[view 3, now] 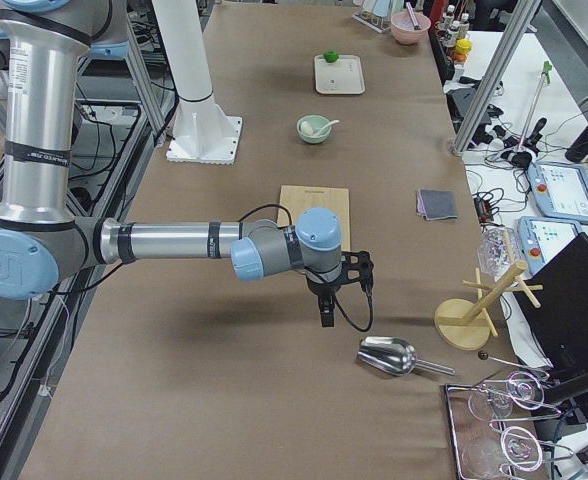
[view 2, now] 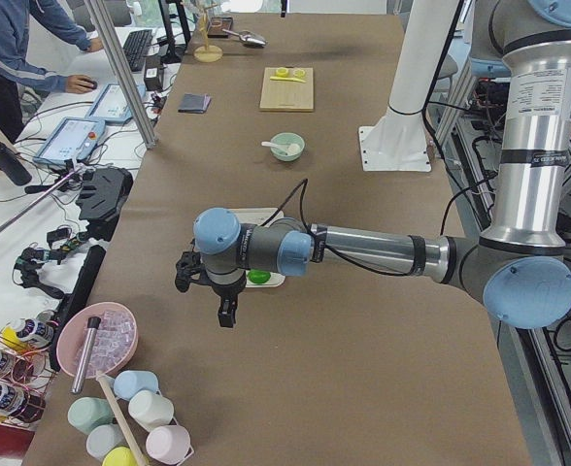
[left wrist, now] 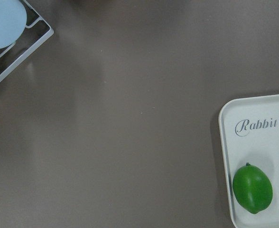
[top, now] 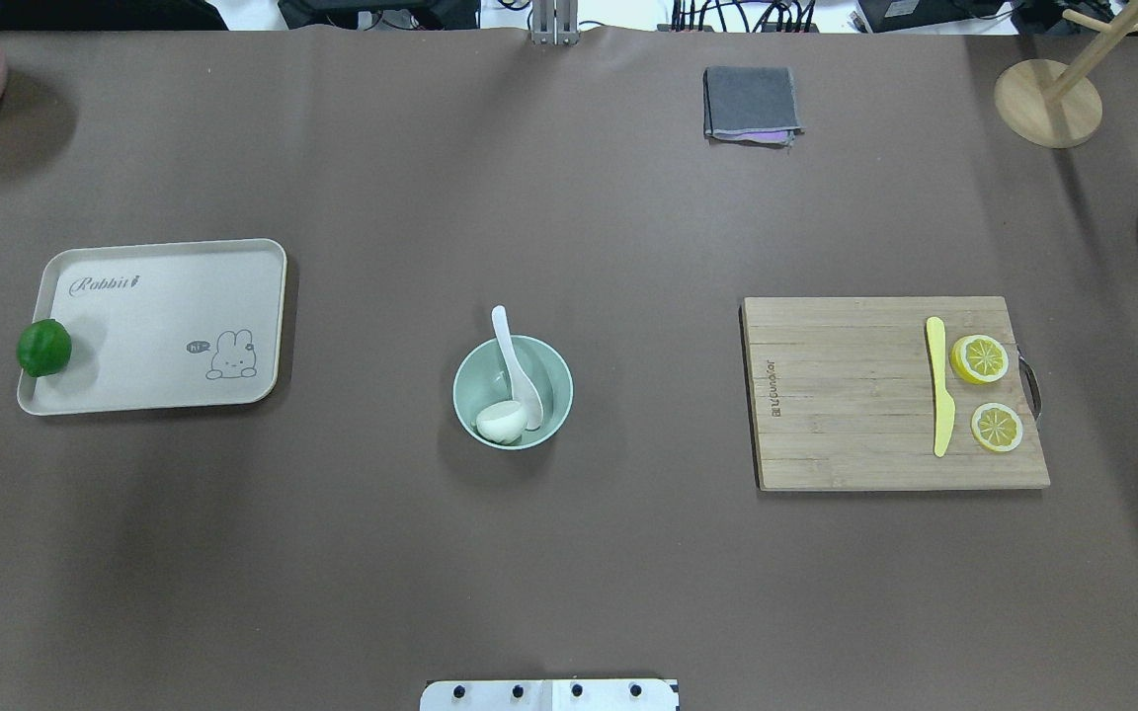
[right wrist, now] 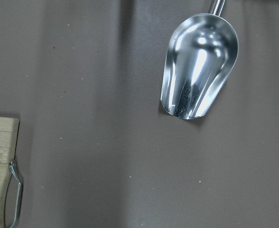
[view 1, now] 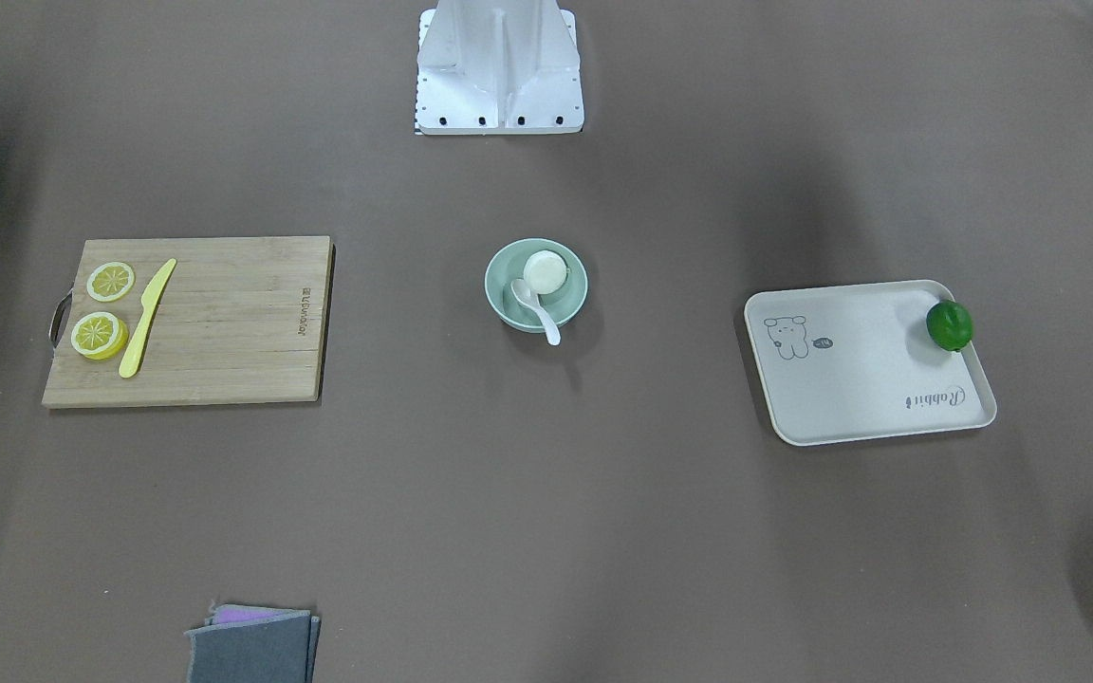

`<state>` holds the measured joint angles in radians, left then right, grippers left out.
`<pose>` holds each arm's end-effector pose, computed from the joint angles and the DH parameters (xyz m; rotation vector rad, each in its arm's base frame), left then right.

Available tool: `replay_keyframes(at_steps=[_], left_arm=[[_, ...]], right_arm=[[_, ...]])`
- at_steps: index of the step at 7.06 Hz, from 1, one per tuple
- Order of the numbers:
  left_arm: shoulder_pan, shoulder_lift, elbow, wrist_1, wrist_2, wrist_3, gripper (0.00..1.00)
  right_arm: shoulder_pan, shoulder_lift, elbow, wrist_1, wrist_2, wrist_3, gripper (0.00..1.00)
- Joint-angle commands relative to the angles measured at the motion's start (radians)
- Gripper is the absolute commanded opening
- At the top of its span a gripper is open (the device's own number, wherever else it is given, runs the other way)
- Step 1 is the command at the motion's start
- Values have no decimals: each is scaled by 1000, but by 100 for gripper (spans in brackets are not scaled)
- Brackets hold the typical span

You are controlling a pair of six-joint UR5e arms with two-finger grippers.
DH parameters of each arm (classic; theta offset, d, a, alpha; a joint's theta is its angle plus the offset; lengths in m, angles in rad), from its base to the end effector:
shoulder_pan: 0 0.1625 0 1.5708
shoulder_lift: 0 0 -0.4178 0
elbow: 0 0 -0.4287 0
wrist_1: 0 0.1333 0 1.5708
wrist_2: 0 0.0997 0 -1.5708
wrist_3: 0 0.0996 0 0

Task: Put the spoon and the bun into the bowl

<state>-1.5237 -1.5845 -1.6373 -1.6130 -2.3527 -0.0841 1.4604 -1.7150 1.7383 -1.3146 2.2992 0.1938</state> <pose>-0.0376 -0.5430 0.6039 0.0647 0.7868 0.0128 0.0132 -0.4893 0.6099 0.1542 -0.7553 -0.0226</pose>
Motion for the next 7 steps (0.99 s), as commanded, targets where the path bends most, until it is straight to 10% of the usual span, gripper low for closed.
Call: replay_keyframes(at_steps=[1,7], left_arm=[[0,5,69,-95,15,0,98],[-1,-15,65,-185,13,4,98]], right_arm=[[2,6,-2,5,14,-25,100],[-5,29,-23,3,28,-30,100]])
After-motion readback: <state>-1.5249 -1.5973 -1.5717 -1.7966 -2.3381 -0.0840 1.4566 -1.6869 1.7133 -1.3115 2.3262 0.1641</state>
